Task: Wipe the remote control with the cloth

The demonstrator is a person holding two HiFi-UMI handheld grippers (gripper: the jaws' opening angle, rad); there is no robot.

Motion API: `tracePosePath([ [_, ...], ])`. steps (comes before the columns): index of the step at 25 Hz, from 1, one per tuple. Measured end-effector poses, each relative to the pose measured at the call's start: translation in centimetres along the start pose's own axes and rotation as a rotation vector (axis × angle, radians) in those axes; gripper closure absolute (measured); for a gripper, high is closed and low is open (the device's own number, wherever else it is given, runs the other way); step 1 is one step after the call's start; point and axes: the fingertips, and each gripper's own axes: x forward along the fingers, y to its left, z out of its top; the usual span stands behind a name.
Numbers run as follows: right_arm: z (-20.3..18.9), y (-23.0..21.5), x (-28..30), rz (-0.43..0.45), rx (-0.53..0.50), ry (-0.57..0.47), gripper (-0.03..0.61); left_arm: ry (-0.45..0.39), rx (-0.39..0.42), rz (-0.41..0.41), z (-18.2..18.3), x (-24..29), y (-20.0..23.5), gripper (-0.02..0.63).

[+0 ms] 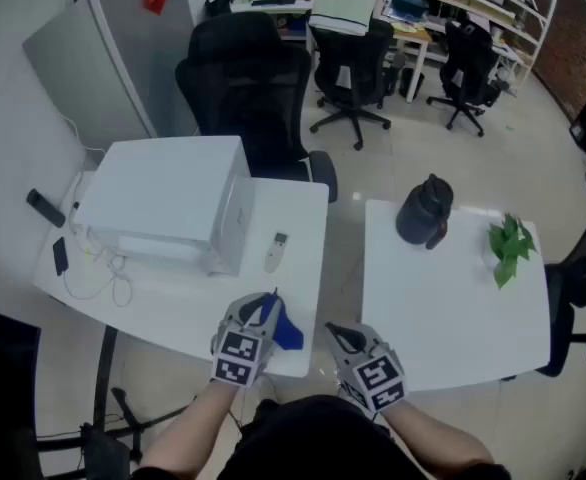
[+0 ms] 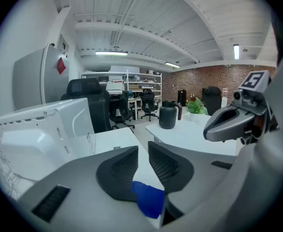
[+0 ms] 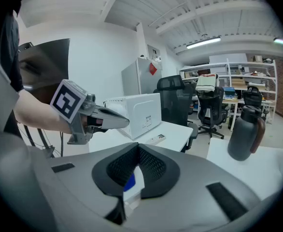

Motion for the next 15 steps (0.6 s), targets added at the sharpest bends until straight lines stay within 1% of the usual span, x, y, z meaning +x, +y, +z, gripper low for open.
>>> tracePosePath([
  [1,0.3,0.0,-0.2,-0.001,0.004,0.001,0.568,0.012,-0.002,0.001,-0.1,0.8,0.4,0.524],
  [3,0.5,-0.3,-0.5,-0.004,0.010,0.004,0.568,0.037,-0.005,0.007,-0.5,2.5,1.3,0.504],
  [7,0.0,-1.1,-0.8,-0.021,0.026,0.016,0.568,0.100,-0.009,0.047,-1.7,6.5,3.6,0.398],
  [8,-0.1,-1.4,-0.9,-0.027,0.032,0.019,0.568,0.117,-0.009,0.061,-2.1,7.5,4.2,0.381],
  [12,-1.4,-2.0,-1.0,-0.032,0.056,0.048,0.568,0.183,-0.009,0.110,-4.0,11.9,6.6,0.359],
  [15,-2.2,-2.4,-1.2,-0.034,0.068,0.071,0.568,0.243,-0.017,0.124,-6.0,14.8,7.9,0.350],
])
